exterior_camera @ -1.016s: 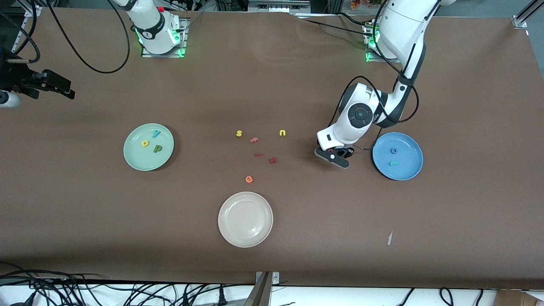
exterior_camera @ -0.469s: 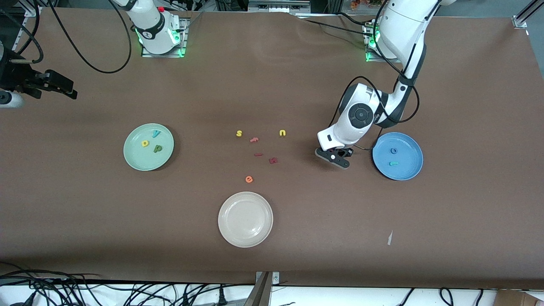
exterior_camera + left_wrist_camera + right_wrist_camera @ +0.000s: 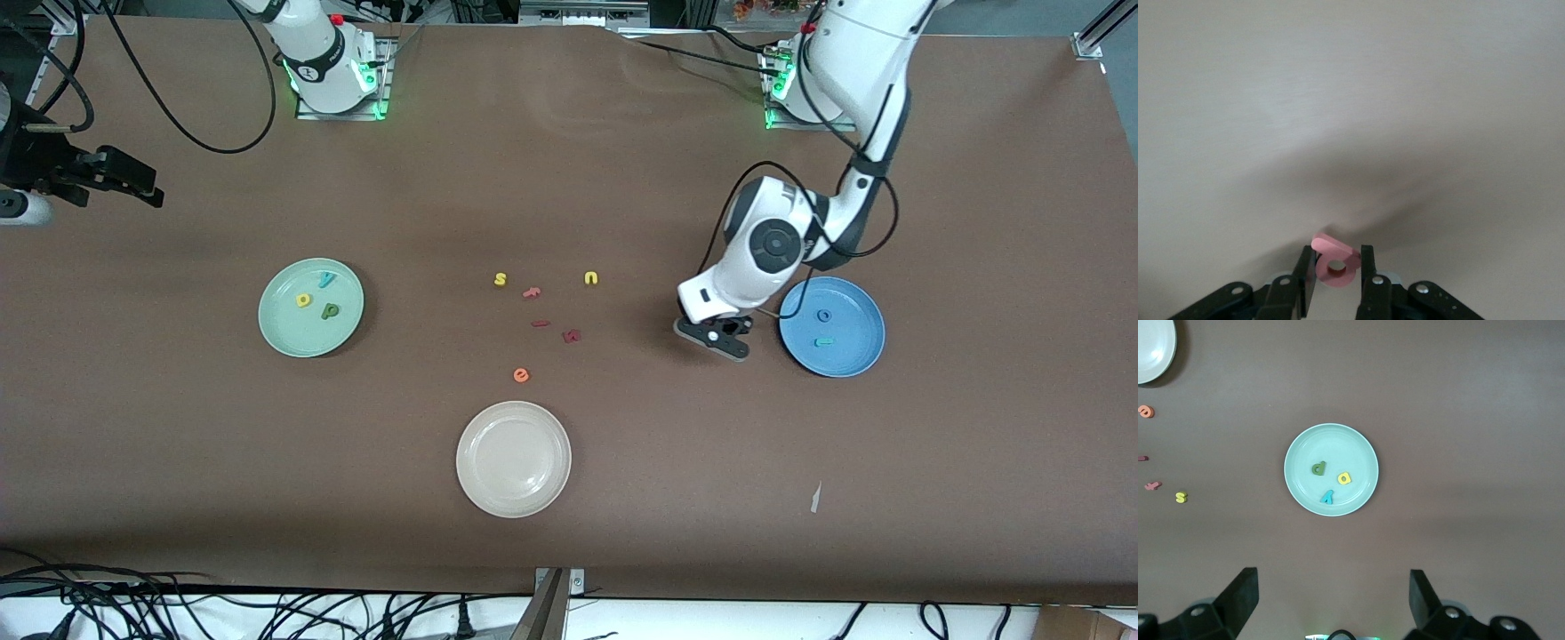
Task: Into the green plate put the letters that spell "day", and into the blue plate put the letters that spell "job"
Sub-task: 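Carry the pink letter onto the blue plate with the left gripper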
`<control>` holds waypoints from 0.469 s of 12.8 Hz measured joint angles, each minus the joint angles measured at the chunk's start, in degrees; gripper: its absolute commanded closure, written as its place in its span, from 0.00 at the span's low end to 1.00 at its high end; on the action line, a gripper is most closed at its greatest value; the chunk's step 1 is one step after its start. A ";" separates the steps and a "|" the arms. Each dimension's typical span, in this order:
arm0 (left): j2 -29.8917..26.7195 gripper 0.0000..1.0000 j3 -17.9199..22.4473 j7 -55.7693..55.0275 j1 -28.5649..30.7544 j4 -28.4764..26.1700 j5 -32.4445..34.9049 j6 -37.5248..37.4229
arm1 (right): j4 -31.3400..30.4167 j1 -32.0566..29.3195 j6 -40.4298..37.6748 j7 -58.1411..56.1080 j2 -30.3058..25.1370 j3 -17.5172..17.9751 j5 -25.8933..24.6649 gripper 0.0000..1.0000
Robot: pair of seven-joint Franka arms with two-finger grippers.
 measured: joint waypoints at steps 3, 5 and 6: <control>-3.83 1.00 0.20 4.28 5.96 -1.22 1.97 -3.81 | 0.12 0.52 0.01 0.05 0.00 1.00 0.01 0.00; -6.44 0.98 0.33 7.91 9.45 -4.46 2.07 -4.00 | 0.16 0.68 0.04 0.29 0.00 1.31 0.01 0.00; -7.81 0.97 0.41 9.81 11.18 -6.44 2.32 -4.00 | 0.16 0.66 0.04 0.29 0.00 1.24 0.01 0.00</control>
